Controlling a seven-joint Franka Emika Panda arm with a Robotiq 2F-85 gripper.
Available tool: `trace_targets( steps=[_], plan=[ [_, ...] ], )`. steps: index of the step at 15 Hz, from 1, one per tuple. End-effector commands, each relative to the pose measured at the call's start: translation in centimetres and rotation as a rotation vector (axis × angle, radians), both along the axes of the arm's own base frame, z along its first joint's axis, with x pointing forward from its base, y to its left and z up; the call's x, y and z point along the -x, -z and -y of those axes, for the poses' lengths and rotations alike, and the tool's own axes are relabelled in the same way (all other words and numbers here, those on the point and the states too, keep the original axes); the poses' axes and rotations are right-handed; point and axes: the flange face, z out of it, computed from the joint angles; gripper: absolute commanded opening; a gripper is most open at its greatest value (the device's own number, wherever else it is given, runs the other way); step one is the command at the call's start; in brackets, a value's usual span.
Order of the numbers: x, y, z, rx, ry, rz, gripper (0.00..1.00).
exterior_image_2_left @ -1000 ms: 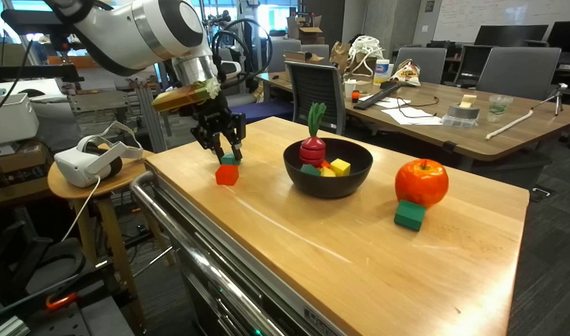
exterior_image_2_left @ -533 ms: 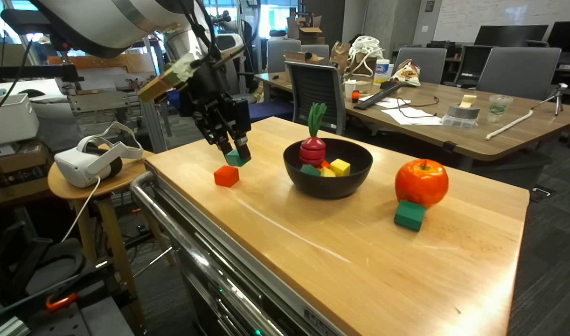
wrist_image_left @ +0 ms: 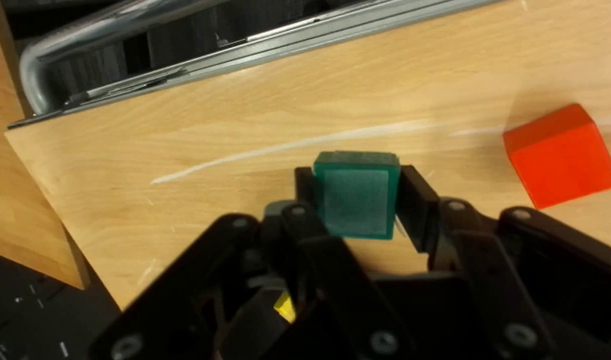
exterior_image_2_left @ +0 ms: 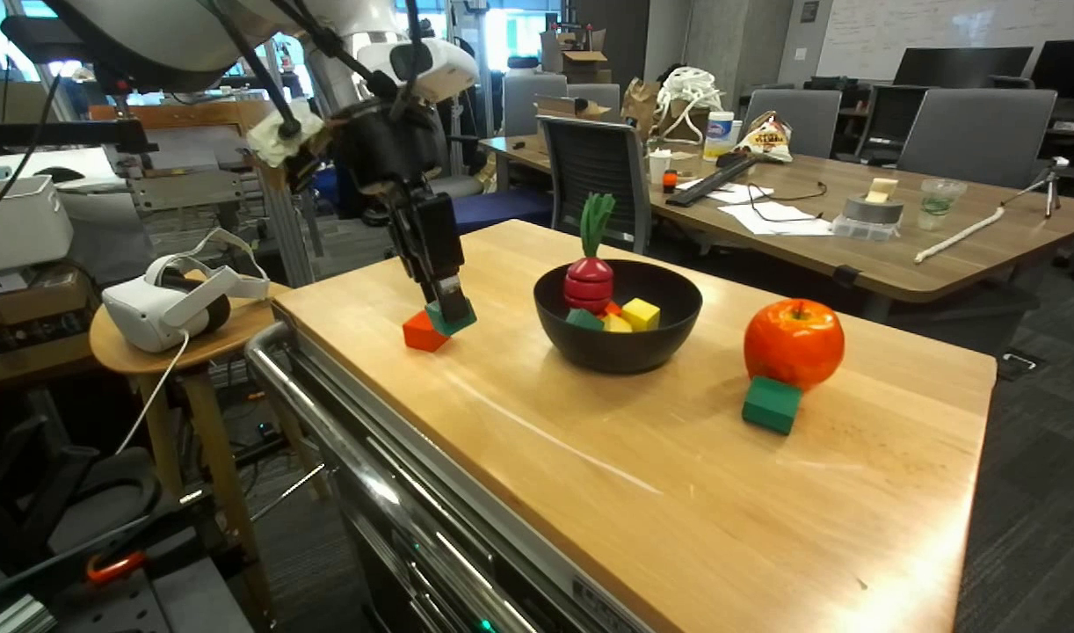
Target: Put all the blocks and the beetroot in the bowl then move the apple to the left
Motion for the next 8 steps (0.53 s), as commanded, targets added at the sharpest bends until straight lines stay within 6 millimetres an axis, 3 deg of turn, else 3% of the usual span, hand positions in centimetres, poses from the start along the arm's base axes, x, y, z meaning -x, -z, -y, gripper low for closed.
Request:
trace_targets(
  steps=[1, 5, 8],
  plan=[
    [-2.6, -2.8, -0.8, -0.007, 0.181, 0.076, 0.18],
    [-4.8, -5.5, 0.6, 0.013, 0.366, 0.178, 0.18],
    [-6.9, -4.8, 1.1, 0.027, 0.499, 0.267, 0.18]
  ],
)
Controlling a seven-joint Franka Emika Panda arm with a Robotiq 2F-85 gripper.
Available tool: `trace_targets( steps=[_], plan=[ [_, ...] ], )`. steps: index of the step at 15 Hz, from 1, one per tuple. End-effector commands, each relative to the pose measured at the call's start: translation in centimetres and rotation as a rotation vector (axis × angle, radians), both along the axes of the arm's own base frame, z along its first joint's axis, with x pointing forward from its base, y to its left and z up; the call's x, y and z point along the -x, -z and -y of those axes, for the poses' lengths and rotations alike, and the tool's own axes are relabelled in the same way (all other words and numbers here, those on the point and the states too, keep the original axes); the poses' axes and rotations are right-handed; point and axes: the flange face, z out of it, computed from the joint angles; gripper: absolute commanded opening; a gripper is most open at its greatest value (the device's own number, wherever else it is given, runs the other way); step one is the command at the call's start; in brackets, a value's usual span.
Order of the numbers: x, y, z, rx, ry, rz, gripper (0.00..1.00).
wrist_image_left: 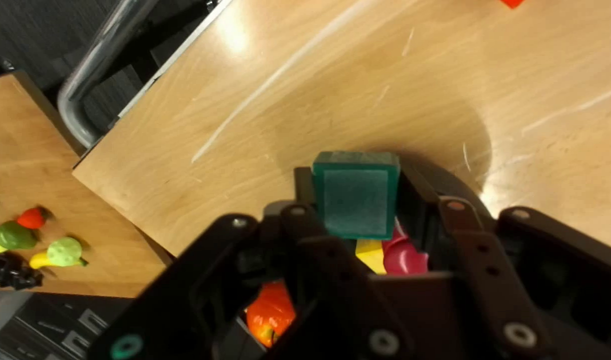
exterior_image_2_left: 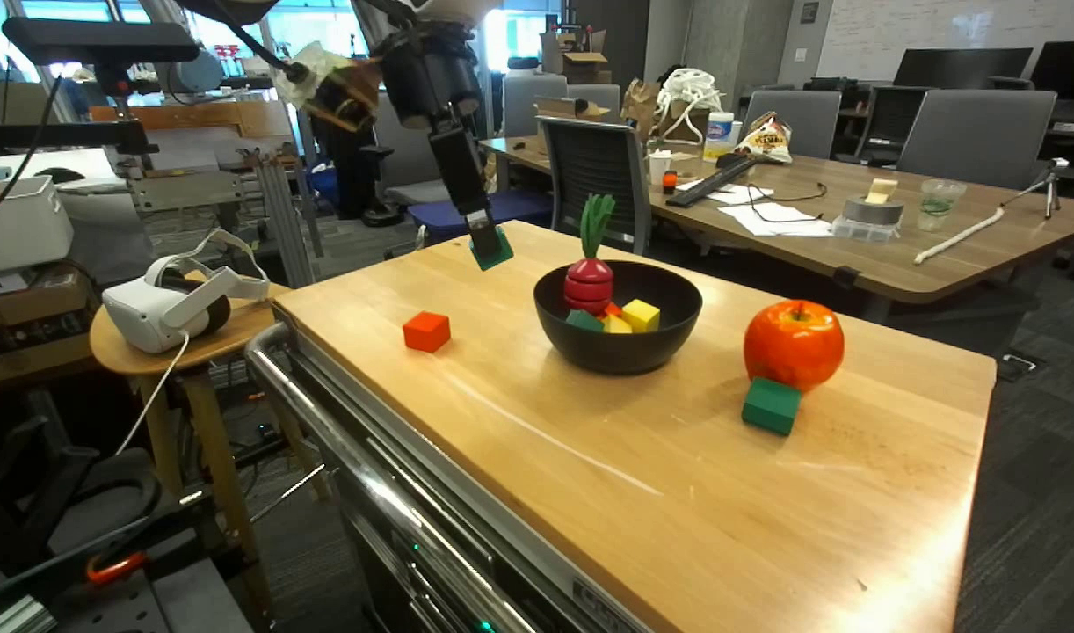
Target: Put all the blocks and the beetroot in the bowl then move the apple to the left
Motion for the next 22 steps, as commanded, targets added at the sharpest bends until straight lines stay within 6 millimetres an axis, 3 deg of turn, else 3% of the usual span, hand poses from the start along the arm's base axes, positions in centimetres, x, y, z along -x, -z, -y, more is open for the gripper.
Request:
trace_targets(
  steps=[1, 4, 8, 9, 10, 11, 15, 16, 17, 21, 22],
  plan=[
    [-3.2, 0.8, 0.4, 0.038, 0.170, 0.094, 0.18],
    [-6.2, 2.7, 0.8, 0.127, 0.265, 0.186, 0.18],
    [-8.5, 4.1, 2.1, 0.239, 0.406, 0.289, 0.18],
    [-8.7, 4.4, 2.5, 0.262, 0.444, 0.307, 0.28],
    [-8.8, 4.5, 2.8, 0.283, 0.485, 0.323, 0.68],
    [-8.8, 4.7, 3.0, 0.306, 0.528, 0.335, 0.69],
    [-5.5, 2.6, 2.0, 0.425, 0.700, 0.278, 0.98],
    [-3.6, 2.4, 1.8, 0.469, 0.694, 0.206, 1.00],
    [-2.2, 0.7, 0.0, 0.498, 0.597, 0.130, 1.00],
    [2.0, -2.6, -4.5, 0.470, 0.332, 0.162, 1.00],
    [-1.0, -0.7, -3.6, 0.466, 0.425, 0.146, 1.00]
  ],
)
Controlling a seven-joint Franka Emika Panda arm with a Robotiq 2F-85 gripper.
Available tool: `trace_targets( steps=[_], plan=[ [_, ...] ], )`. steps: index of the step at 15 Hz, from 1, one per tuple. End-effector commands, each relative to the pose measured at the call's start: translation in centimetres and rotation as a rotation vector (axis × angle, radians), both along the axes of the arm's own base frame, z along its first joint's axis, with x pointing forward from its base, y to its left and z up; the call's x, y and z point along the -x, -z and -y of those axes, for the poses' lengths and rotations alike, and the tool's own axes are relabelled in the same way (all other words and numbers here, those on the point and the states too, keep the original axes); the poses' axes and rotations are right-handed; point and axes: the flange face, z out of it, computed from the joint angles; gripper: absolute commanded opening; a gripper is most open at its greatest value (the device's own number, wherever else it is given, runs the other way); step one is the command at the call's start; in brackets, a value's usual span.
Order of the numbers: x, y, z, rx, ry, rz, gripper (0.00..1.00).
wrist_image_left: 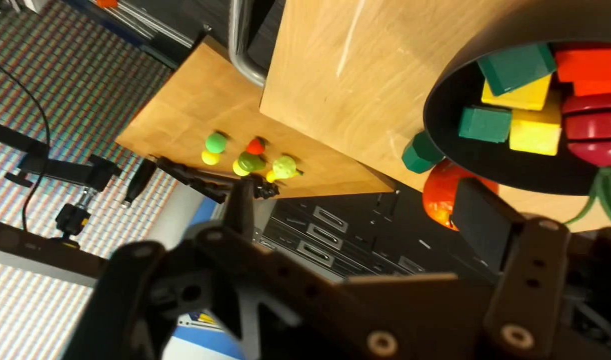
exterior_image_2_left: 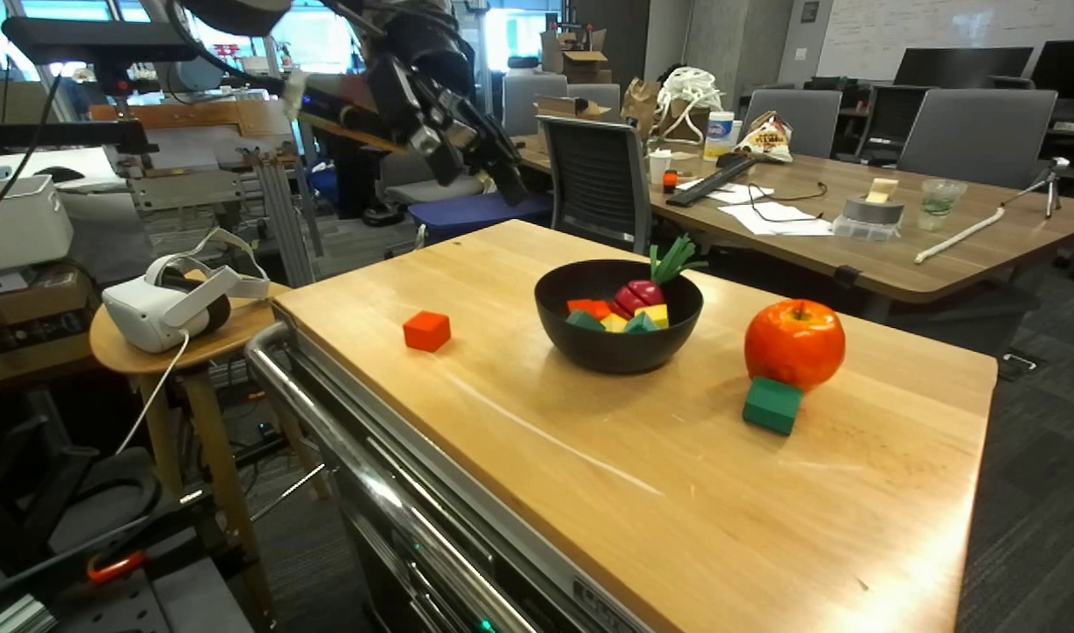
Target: Put all the blocks and the beetroot in the bowl then move the apple to the left
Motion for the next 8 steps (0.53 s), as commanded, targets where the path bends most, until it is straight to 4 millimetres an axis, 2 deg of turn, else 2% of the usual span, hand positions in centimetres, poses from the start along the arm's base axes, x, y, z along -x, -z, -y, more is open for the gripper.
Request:
trace_targets(
  steps=[1, 2, 5, 6, 8],
  plan=[
    [0.7, -0.7, -0.8, -0.001, -0.020, 0.007, 0.99],
    [1.0, -0.9, -0.9, 0.000, -0.023, 0.010, 0.99],
    [0.5, 0.3, 0.0, 0.001, -0.003, -0.012, 1.00],
    [0.7, -0.2, -1.0, -0.034, -0.131, -0.011, 1.00],
    [1.8, -2.2, -2.4, -0.054, -0.206, 0.048, 1.00]
  ],
)
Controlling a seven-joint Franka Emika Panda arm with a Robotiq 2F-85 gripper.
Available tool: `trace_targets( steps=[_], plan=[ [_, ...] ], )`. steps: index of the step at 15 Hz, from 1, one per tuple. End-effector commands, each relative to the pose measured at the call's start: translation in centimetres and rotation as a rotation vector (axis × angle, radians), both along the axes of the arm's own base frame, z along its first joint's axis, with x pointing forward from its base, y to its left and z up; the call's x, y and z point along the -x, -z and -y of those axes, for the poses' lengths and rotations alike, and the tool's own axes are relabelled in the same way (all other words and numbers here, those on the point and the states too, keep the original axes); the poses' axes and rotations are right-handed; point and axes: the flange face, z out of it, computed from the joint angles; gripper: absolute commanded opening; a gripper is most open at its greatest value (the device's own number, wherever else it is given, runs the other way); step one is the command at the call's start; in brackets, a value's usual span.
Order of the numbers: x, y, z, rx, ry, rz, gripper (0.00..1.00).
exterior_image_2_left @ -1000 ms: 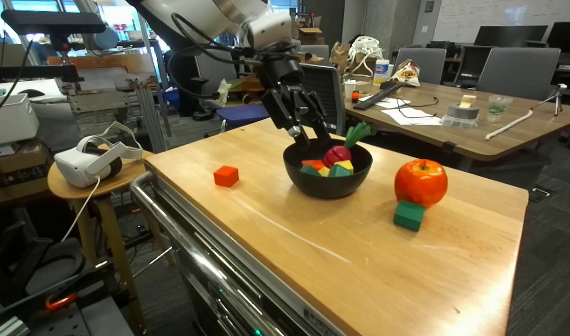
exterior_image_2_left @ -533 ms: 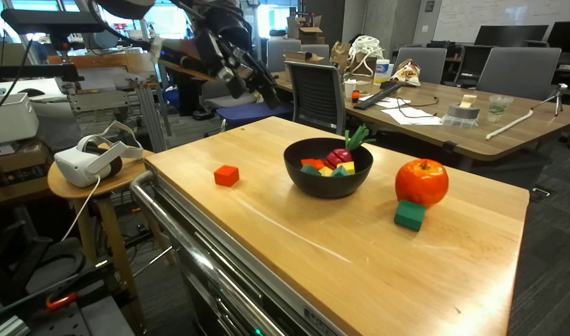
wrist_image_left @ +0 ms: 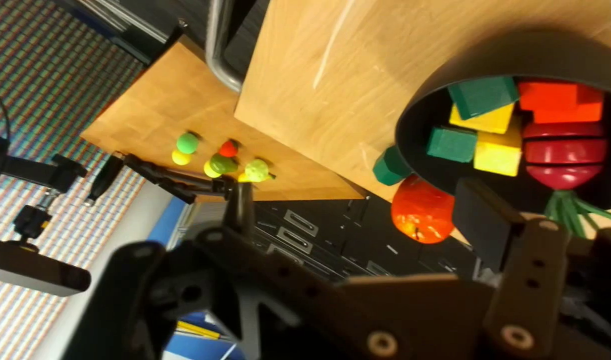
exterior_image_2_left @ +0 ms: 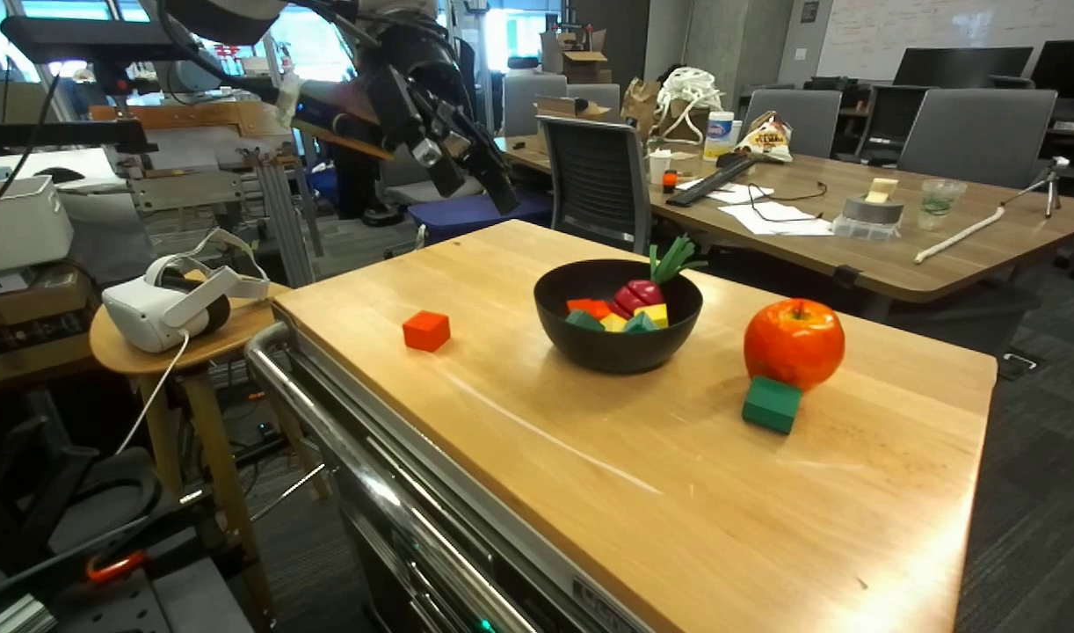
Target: Put all the blocks and the beetroot in the bowl then move the apple to the left
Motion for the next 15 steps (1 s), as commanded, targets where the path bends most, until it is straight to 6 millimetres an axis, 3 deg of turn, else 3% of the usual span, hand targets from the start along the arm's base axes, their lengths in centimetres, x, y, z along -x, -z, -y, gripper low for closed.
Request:
trace_targets(
  steps=[1, 4, 7, 8, 9, 13, 15],
  plan=[
    [2.7, -4.3, -2.2, -0.038, -0.152, 0.106, 1.00],
    [4.6, -8.4, -3.4, -0.173, -0.156, 0.211, 1.00],
    [4.8, -11.2, -3.4, -0.346, -0.140, 0.240, 1.00],
    [4.6, -11.7, -3.6, -0.404, -0.131, 0.241, 1.00],
    [4.6, -10.6, -4.0, -0.315, -0.119, 0.224, 1.00],
    [5.0, -11.3, -4.4, -0.390, -0.152, 0.168, 1.00],
    [8.0, -11.9, -6.5, -0.444, -0.285, 0.118, 1.00]
  ],
)
